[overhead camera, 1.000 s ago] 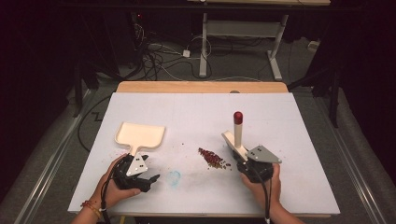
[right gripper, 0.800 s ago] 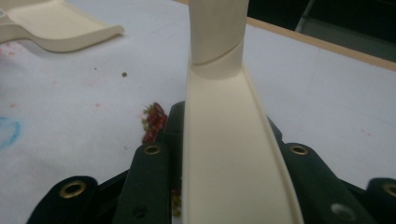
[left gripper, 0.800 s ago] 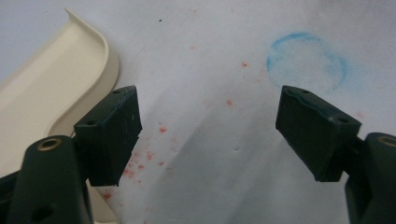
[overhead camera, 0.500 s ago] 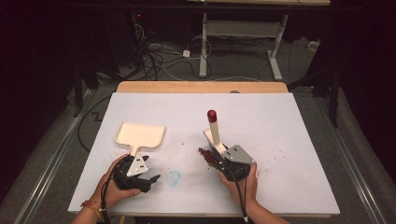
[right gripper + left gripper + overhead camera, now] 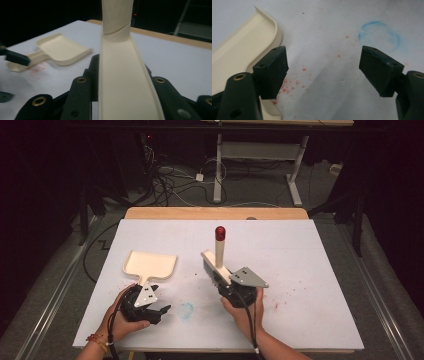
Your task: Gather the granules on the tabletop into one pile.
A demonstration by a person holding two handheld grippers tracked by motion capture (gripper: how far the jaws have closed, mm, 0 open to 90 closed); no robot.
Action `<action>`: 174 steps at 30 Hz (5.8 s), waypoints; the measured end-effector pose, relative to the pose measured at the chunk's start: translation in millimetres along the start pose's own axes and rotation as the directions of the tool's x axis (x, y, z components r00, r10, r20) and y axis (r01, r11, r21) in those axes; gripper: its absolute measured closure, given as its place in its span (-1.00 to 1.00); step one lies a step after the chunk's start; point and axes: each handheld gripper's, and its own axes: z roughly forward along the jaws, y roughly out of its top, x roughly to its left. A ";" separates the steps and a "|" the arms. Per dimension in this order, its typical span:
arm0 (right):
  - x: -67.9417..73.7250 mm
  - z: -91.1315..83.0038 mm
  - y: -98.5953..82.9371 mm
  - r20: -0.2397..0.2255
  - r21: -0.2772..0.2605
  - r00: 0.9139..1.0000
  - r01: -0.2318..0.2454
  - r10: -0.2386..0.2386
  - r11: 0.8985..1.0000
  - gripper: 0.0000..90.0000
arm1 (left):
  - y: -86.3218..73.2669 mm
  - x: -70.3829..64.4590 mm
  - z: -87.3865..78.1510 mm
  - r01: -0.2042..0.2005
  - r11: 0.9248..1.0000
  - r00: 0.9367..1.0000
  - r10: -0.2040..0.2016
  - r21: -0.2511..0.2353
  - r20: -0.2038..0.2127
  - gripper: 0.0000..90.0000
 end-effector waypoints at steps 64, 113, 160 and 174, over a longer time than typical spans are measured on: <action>-25.6 -5.8 -7.6 -0.051 0.197 0.991 0.133 -0.125 0.971 0.51 | -0.5 -0.7 3.6 -0.005 1.000 1.000 0.004 0.028 0.031 -0.48; -38.7 -22.1 -3.1 -0.138 0.194 0.972 0.217 -0.192 0.957 0.51 | 0.3 -1.9 5.6 -0.013 0.999 0.999 0.011 0.040 0.035 -0.48; -191.3 -107.0 -19.3 -0.238 0.453 0.937 -0.126 0.256 0.883 0.48 | 6.5 -4.3 5.1 -0.026 0.999 0.999 0.026 0.022 0.030 -0.48; -233.9 -75.7 -21.6 -0.021 0.500 0.970 -0.198 0.240 0.843 -0.19 | 5.9 -6.3 4.9 -0.032 0.999 0.999 0.031 0.027 0.042 -0.49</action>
